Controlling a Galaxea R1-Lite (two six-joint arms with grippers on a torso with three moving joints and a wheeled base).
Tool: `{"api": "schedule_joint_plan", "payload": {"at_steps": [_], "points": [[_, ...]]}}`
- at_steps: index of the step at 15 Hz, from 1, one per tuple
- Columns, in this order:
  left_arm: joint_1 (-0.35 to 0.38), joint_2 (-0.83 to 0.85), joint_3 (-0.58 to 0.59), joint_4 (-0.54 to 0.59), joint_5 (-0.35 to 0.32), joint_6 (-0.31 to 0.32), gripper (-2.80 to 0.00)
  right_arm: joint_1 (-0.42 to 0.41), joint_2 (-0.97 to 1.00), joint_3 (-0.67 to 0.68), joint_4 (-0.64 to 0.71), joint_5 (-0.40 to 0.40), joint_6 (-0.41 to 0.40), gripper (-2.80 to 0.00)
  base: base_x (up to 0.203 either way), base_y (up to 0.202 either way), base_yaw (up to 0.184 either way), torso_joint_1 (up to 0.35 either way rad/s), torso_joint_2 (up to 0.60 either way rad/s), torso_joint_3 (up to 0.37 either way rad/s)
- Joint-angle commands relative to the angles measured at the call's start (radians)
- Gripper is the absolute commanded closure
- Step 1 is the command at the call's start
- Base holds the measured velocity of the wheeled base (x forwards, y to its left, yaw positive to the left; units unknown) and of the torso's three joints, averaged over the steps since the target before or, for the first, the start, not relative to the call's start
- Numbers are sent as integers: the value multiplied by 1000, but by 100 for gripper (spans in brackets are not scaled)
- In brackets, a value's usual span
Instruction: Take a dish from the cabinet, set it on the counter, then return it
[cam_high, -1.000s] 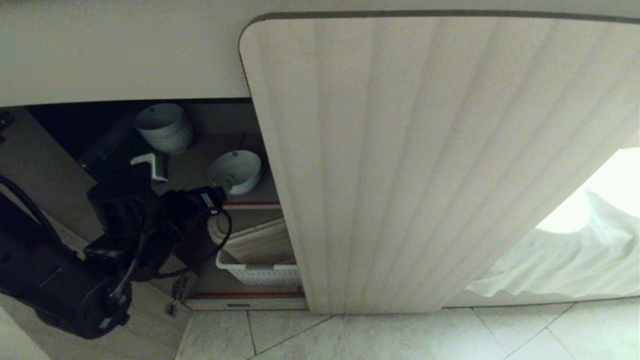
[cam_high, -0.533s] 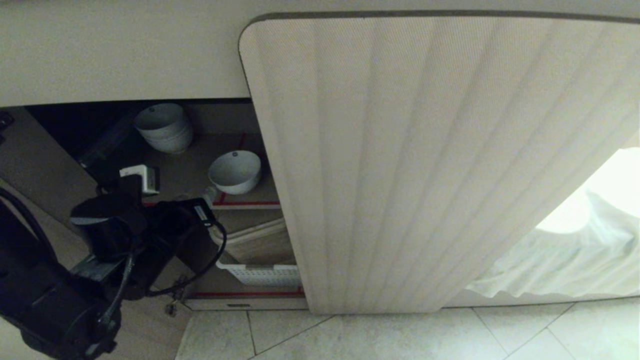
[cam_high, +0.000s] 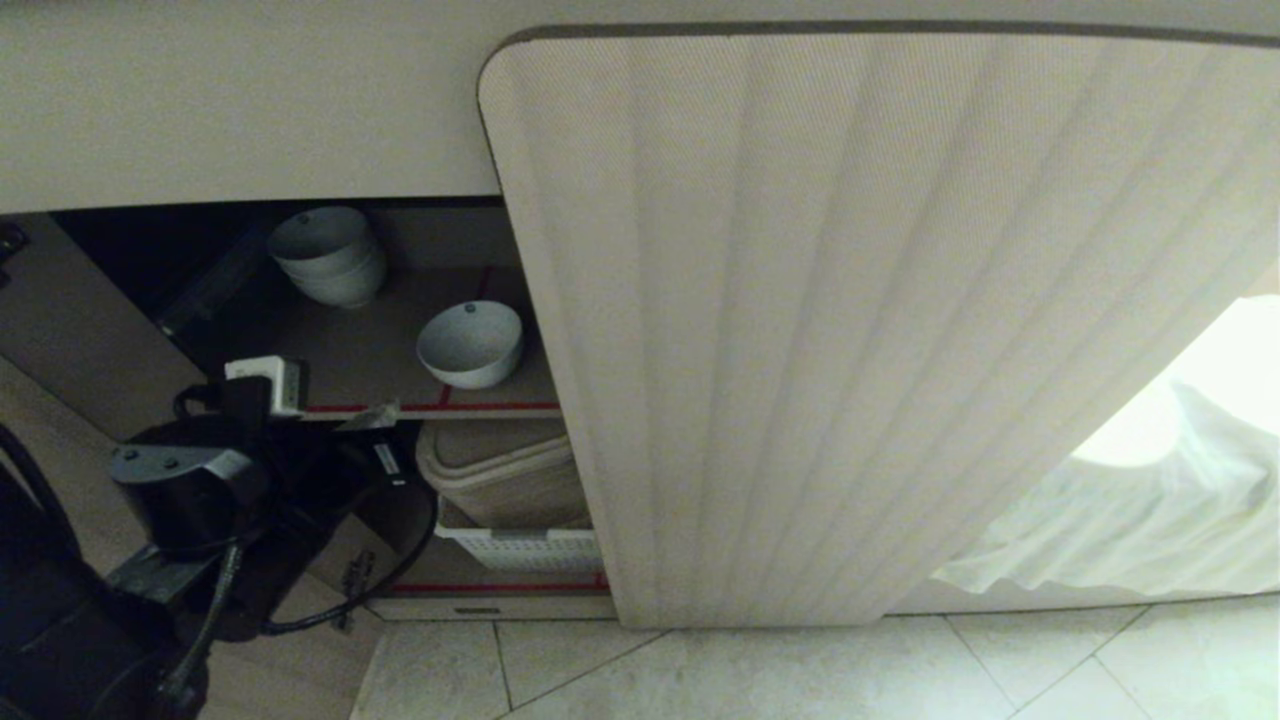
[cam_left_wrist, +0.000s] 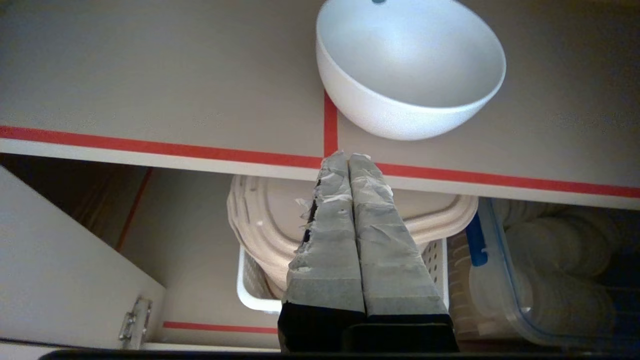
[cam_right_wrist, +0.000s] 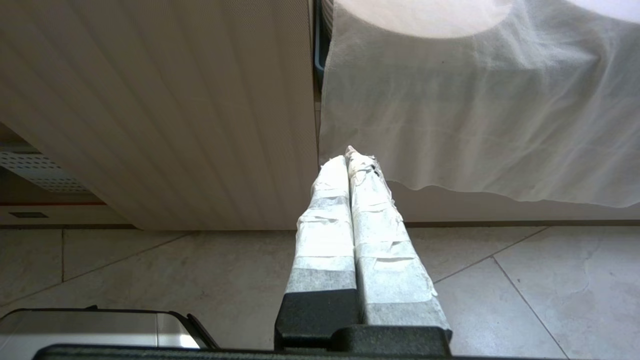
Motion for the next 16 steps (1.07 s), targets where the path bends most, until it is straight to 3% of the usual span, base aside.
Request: {"api": "schedule_joint_plan", "payload": {"at_steps": [1, 8, 10, 13, 16], "points": [[-1, -39, 35, -48, 1, -1, 0, 1, 0, 0, -1, 0, 0, 0, 0, 0, 0, 0, 0, 0], [1, -198, 261, -48, 0, 17, 0, -1, 0, 0, -1, 0, 0, 0, 0, 0, 0, 0, 0, 0], [1, -254, 279, -30, 1, 20, 0, -1, 0, 0, -1, 0, 0, 0, 0, 0, 0, 0, 0, 0], [1, -323, 280, 41, 0, 77, 0, -1, 0, 0, -1, 0, -1, 0, 0, 0, 0, 0, 0, 0], [-1, -400, 280, 148, 1, 101, 0, 0, 0, 0, -1, 0, 0, 0, 0, 0, 0, 0, 0, 0]]}}
